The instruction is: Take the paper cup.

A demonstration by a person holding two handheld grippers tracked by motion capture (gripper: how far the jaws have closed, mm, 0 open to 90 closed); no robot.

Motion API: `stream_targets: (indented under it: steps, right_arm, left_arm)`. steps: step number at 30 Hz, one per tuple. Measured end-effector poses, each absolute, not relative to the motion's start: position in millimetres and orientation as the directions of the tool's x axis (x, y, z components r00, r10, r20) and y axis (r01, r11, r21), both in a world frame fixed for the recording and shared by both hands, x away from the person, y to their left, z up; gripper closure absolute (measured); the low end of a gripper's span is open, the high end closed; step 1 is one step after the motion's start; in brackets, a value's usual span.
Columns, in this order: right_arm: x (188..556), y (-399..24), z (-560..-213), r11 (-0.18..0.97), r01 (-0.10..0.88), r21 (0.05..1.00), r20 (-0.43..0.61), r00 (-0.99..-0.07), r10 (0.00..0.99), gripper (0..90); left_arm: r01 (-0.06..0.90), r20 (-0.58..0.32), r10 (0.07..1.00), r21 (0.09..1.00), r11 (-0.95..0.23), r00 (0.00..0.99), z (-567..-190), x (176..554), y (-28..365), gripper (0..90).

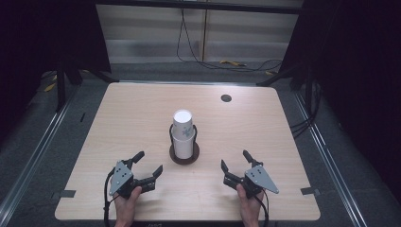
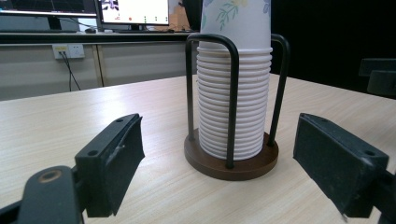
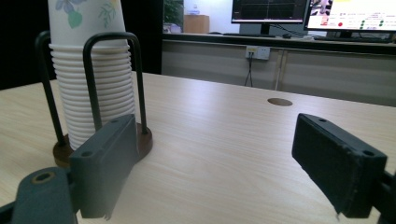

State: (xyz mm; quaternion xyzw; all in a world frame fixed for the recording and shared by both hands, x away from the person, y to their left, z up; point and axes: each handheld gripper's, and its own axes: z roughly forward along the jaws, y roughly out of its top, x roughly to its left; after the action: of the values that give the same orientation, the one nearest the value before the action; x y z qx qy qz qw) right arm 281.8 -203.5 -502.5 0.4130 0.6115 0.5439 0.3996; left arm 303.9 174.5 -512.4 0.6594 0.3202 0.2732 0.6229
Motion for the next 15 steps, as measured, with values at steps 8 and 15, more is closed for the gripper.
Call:
stream_targets:
  steps: [8, 15]
  right_arm:
    - [282.9, -206.2, -502.2, 0.039, 0.093, 0.995, -0.004, -0.347, 0.938, 14.0]
    - [286.0, -206.5, -500.8, 0.039, 0.142, 0.989, 0.018, -0.376, 0.927, 13.6]
  left_arm:
    - [0.076, -0.039, 0.757, 0.997, -0.014, 0.653, -512.6, 303.9, 175.2, 15.8]
    - [0.091, -0.054, 0.756, 0.996, -0.008, 0.652, -512.5, 304.8, 175.7, 15.8]
